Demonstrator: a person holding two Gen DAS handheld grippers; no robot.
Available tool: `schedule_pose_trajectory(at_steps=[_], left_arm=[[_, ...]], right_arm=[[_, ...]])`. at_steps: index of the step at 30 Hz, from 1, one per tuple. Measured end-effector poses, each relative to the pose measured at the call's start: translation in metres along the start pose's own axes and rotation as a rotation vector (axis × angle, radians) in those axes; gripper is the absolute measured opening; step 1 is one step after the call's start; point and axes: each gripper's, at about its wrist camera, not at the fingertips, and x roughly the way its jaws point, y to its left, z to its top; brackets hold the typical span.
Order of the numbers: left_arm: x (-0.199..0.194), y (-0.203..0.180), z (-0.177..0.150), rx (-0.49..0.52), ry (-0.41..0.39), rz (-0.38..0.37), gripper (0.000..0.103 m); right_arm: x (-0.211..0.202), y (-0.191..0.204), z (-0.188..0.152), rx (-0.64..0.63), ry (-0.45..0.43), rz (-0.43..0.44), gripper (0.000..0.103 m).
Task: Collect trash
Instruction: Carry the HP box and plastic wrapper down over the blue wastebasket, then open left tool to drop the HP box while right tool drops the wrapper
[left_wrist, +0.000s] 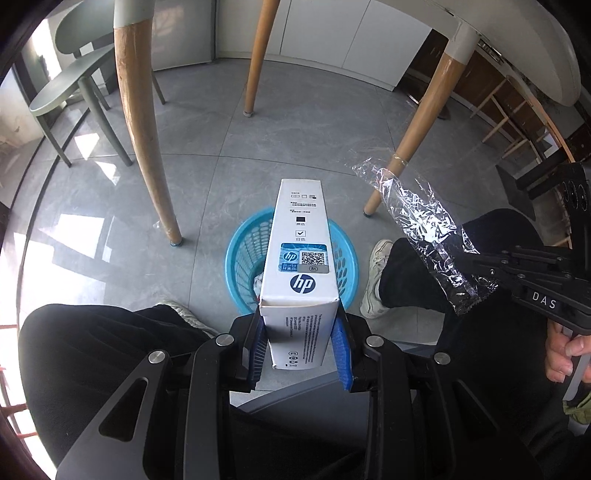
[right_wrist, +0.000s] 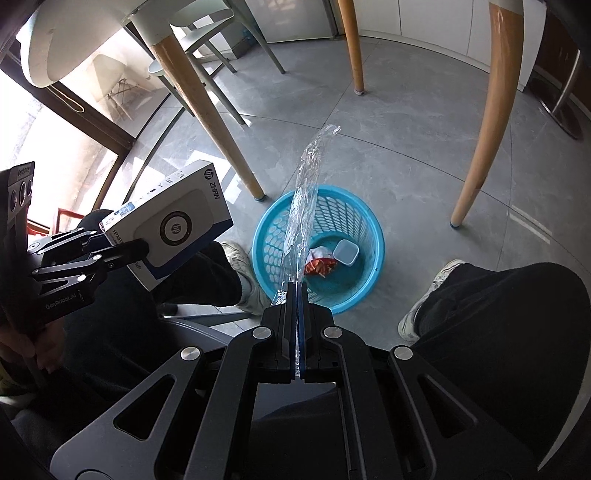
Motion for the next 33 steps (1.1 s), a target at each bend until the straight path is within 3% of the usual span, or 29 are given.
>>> schedule_pose_trajectory(at_steps=[11,22,33], left_arm=[[0.051,0.008,0.012,-0.079,0.077,-0.016,0.03],[0.098,0.017,0.022,-0.138,0.156,0.014,0.03],[0.155,0.012,0.032,-0.048,0.264,0.1,0.031]], right_arm=[[0.059,-0.006,0.018,0.065,0.128,0.01,0.001],[0.116,-0.007,0.035,0.065,0.228,-0.066,0.001],[0.168,-0.019,0.044,0.114,0.331,-0.062,0.001]])
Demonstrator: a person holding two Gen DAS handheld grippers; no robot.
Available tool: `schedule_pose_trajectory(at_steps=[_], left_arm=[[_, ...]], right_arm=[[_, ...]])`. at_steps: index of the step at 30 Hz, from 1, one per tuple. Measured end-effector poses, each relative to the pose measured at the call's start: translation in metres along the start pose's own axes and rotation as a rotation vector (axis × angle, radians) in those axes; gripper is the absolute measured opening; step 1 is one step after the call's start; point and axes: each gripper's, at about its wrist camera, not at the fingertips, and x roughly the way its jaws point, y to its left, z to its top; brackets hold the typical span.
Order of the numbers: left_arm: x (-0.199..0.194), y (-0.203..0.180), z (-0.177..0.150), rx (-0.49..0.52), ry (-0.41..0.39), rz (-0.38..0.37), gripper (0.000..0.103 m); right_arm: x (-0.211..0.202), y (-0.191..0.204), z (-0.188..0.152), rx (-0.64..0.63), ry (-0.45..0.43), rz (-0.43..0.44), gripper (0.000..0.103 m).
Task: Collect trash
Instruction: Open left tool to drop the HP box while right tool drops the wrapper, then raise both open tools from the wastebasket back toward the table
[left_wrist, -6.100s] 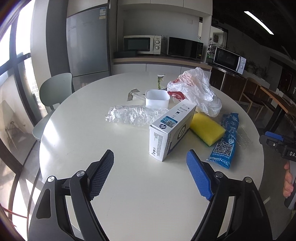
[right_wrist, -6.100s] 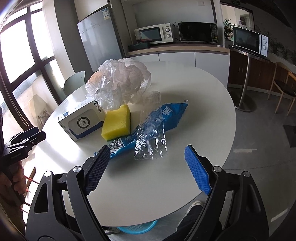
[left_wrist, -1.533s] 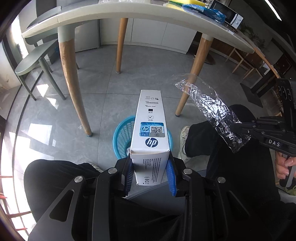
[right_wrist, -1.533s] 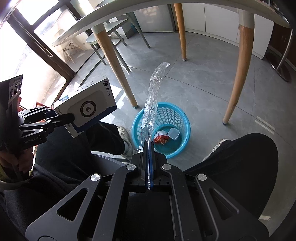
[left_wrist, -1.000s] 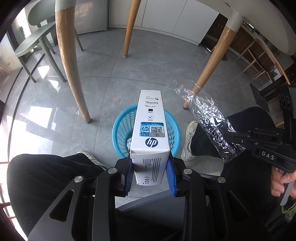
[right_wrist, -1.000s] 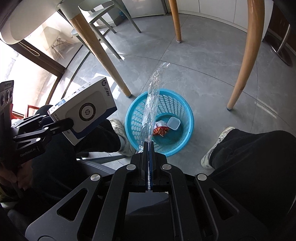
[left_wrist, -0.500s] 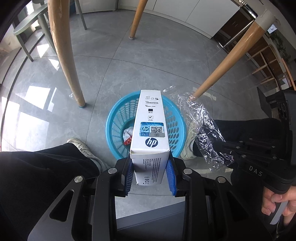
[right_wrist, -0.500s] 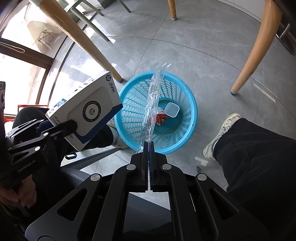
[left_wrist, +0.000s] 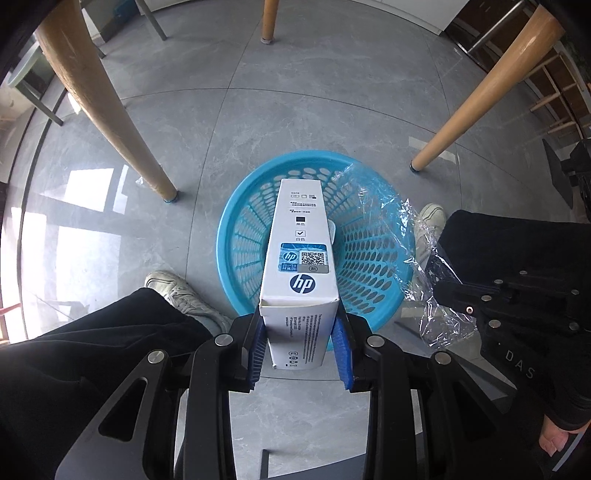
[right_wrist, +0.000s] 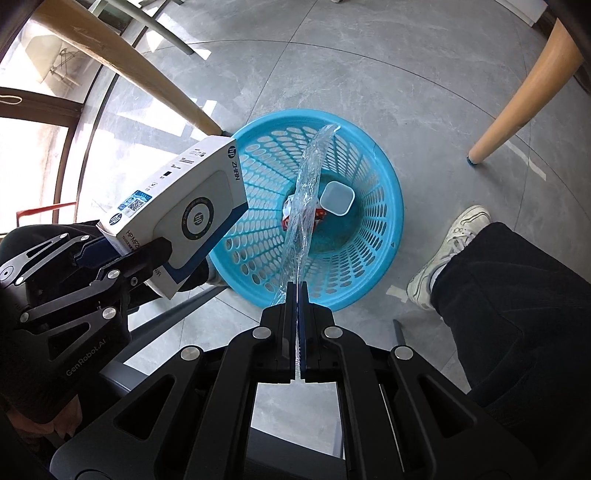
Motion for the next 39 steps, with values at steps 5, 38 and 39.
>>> schedule_pose_trajectory(at_steps=[5,38,39], left_arm=[[0.01,0.009,0.009,-0.025,0.014,0.002,0.032],[-0.046,0.018,-0.02,-0.045,-0.089,-0.019,0.064],[-0.051,0.019,-0.022,-0.045,-0.1,-0.012,0.065]], right_arm=[[0.011,-0.006,0.006,0.027,0.025,0.035,0.003],[-0.064,0.005,-0.031,-0.053,-0.182,-0.054,0.053],[-0.069,0.007,-0.034,-0.068,-0.195,-0.062,0.053]])
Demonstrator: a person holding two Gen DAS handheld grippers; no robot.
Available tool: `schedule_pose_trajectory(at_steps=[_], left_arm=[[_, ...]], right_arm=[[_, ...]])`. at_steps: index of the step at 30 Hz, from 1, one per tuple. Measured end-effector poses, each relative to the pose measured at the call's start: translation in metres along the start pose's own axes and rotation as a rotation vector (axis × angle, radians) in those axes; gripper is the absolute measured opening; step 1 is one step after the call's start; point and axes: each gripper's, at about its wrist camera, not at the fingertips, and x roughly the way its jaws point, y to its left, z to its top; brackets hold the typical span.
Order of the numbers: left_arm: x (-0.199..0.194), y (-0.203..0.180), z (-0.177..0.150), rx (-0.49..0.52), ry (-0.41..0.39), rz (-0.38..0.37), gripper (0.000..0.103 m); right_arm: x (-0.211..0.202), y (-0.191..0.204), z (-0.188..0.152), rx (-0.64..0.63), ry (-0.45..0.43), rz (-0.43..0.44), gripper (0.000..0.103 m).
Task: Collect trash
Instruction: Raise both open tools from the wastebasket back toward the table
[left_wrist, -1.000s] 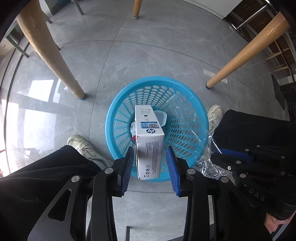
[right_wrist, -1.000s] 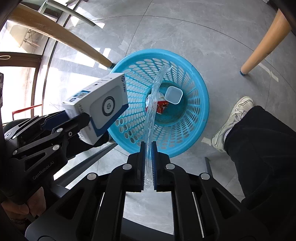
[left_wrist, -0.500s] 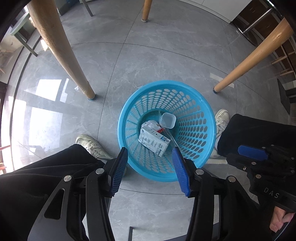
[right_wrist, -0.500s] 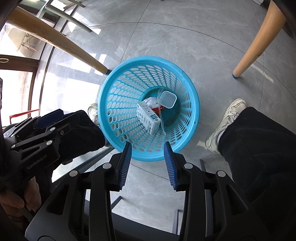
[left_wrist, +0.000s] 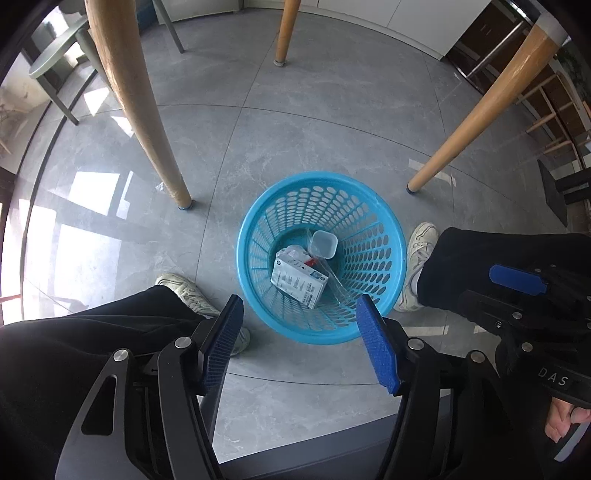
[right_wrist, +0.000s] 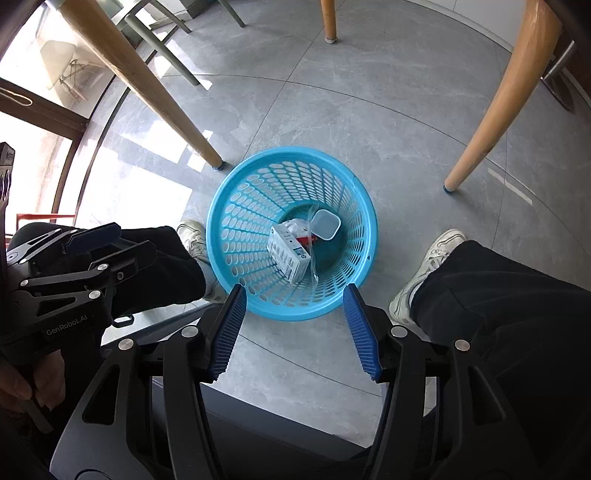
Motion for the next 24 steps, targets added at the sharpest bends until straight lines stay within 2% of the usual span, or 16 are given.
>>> schedule_pose_trajectory(at_steps=[4,9,12,18,22,24], left_arm=[[-0.023,0.008,-0.007,-0.018,-0.047,-0.005,0.065],[-0.052,0.013,-0.027,-0.02,-0.097,-0.018,0.065],[-0.069,0.014,-0.037,-0.007,-0.136,-0.008,0.066],[-0.097,0.013,-0.051,0.018,-0.189,0.01,0.066],[-0.128,0.007,-0.054,0.045,-0.267,0.028,0.066],[-0.143,0.006,-0.054,0.046,-0.295,0.01,0.067]], right_arm=[[-0.02,0.005,-0.01,-0.038,-0.024,0.012,0.055],[-0.052,0.003,-0.028,-0.034,-0.078,0.048,0.064],[-0.07,0.001,-0.041,-0.03,-0.109,0.06,0.065],[-0.108,-0.004,-0.06,-0.035,-0.195,0.028,0.072],[-0.132,-0.013,-0.071,-0.018,-0.241,0.016,0.073],[-0.144,-0.018,-0.075,-0.001,-0.263,0.02,0.073]])
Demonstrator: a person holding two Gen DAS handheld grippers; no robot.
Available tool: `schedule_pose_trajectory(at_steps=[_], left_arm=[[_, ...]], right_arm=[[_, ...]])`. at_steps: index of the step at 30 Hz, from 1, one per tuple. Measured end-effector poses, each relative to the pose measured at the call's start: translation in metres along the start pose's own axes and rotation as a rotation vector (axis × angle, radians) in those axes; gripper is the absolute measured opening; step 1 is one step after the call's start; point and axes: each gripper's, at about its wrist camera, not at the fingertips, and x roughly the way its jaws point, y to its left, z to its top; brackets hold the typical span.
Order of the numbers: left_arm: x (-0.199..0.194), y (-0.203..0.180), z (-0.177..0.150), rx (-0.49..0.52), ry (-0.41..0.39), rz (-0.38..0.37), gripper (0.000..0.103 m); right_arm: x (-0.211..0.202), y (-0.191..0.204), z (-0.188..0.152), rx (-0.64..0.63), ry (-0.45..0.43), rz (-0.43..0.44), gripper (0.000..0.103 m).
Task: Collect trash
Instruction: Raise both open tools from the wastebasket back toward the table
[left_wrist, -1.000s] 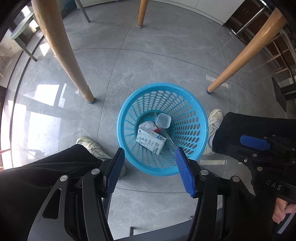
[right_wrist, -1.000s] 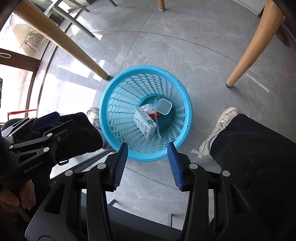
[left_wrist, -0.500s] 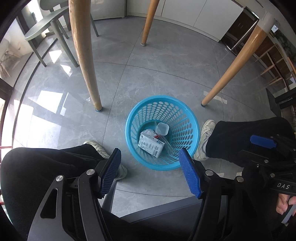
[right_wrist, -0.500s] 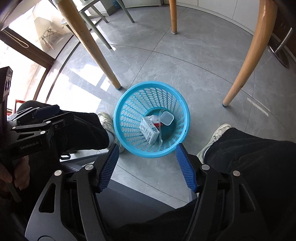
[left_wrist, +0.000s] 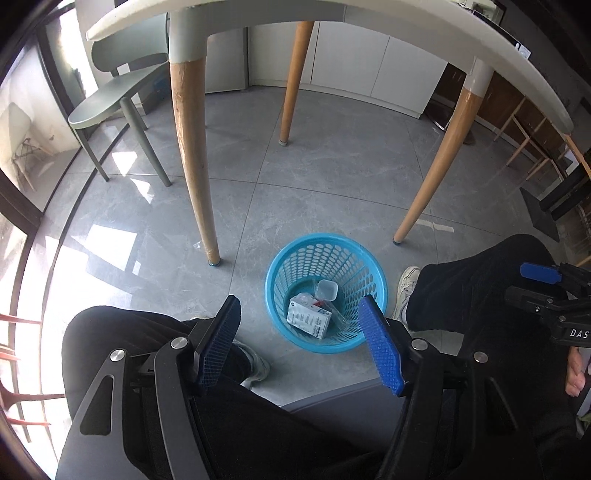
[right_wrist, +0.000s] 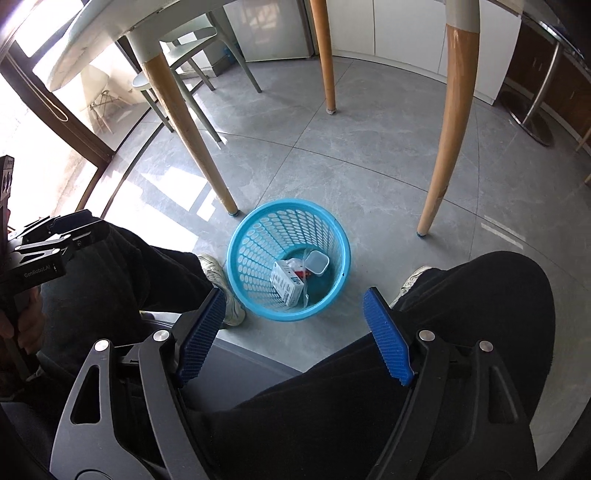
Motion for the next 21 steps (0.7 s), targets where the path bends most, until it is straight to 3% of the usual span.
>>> schedule_pose_trajectory(at_steps=[13,21], left_arm=[[-0.064,-0.005,0.018,0.016,-0.159,-0.004,0.067],[-0.11,0.0,0.05,0.005,-0.304,0.059,0.067]], right_arm=[[-0.096,-0.004,0.02,-0.004,-0.224,-0.012,0.082],[-0.145,-0.016,0.053,0.009,-0.359,-0.028,0.086]])
